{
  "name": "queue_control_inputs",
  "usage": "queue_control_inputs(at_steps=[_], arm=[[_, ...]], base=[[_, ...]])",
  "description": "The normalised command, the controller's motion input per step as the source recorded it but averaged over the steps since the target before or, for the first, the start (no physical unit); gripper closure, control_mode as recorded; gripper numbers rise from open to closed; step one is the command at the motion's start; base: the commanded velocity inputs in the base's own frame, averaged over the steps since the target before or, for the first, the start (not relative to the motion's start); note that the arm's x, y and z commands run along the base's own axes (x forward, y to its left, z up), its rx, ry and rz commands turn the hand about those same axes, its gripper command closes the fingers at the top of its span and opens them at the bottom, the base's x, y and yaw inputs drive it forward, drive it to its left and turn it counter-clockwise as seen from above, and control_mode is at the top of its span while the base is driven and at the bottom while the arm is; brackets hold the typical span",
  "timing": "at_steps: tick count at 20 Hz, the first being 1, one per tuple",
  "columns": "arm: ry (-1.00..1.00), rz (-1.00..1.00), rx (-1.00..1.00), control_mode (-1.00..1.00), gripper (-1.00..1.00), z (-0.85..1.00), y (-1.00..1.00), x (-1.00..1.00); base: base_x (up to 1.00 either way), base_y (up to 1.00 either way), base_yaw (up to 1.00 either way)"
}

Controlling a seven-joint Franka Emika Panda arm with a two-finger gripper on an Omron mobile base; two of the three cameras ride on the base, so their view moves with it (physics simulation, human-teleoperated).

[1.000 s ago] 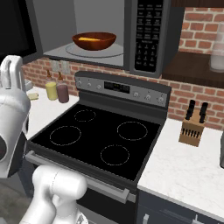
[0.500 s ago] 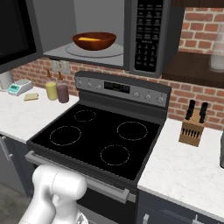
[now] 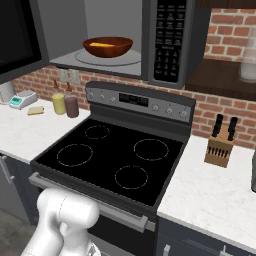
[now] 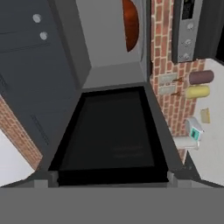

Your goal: Pick the corn from the sink and place it in the bowl. Then pick the bowl and place it in the microwave. Then close the microwave door and press the start button.

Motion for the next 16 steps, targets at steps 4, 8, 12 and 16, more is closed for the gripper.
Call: queue_control_inputs(at_steps=[4, 8, 12, 16], arm=[[-0.3, -0.07, -0.19, -1.0, -1.0, -0.01, 0.9, -0.27], [-0.2, -0.04, -0.05, -1.0, -1.0, -0.13, 0.79, -0.23], [-0.1, -0.03, 0.05, -1.0, -1.0, -0.21, 0.72, -0.2], [-0.01, -0.01, 0.17, -1.0, -1.0, -0.29, 0.7, -0.13]], base=[[0.0, 0.0, 0.0], [0.0, 0.0, 0.0], [0.0, 0.0, 0.0], [0.0, 0.0, 0.0]])
